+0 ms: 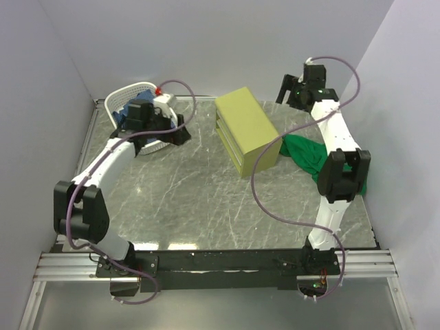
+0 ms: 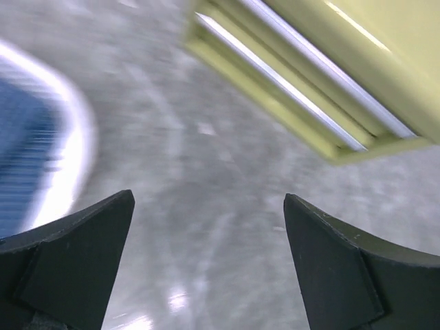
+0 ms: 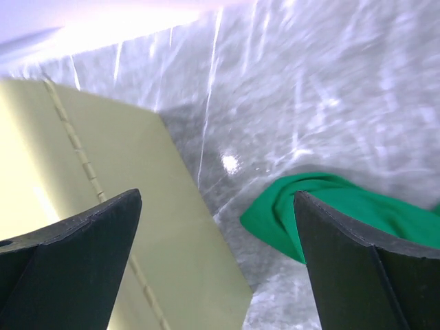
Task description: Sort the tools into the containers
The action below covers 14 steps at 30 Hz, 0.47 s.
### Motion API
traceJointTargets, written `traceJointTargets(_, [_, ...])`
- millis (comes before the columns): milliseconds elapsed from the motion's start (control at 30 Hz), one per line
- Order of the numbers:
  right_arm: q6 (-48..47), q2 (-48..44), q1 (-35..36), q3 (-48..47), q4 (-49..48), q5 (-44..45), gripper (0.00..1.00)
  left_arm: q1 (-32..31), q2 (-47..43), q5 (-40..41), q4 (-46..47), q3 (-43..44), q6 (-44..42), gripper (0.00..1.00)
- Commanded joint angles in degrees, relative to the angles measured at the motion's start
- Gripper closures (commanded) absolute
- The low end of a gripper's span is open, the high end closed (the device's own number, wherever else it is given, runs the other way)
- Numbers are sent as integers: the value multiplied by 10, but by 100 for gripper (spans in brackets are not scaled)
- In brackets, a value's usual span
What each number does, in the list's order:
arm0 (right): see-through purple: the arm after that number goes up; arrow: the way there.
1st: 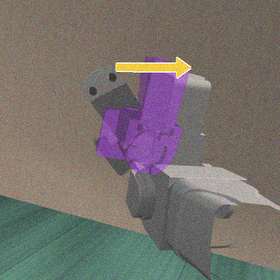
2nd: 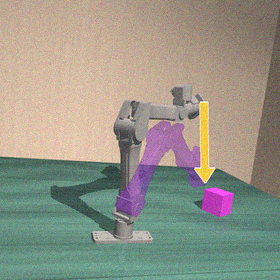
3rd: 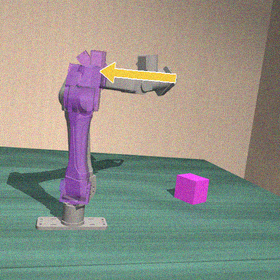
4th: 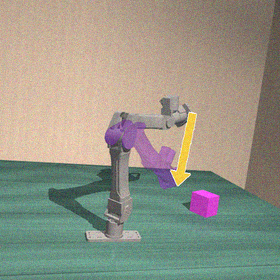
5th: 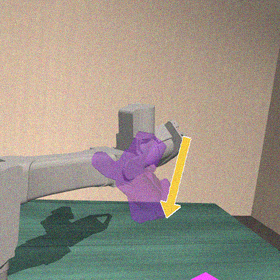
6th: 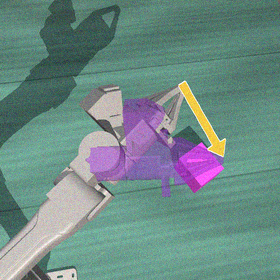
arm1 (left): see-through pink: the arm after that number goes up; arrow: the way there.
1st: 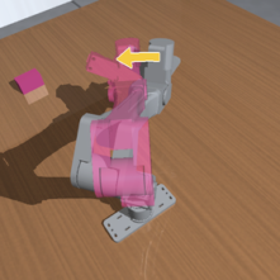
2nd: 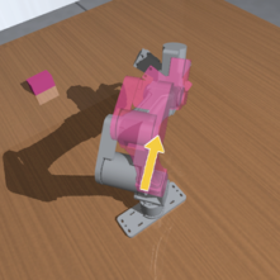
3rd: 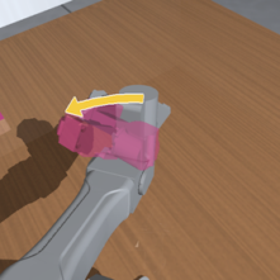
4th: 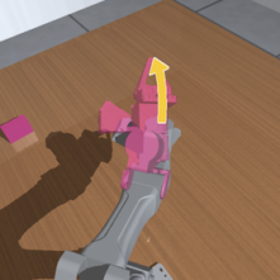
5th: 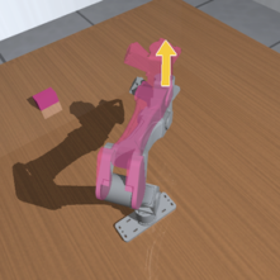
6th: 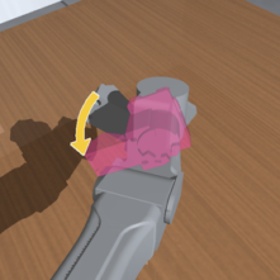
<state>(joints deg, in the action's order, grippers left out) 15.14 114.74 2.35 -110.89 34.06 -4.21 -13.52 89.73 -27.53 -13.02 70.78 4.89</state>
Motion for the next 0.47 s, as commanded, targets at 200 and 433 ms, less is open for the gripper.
traceJointTargets(200, [-46, -236, -2, 180, -43, 101, 0, 158, -32, 136, 26, 66, -7, 4])
traceJointTargets(433, [-62, -354, 9, 310, -66, 107, 0, 169, -19, 129, 37, 87, -3, 4])
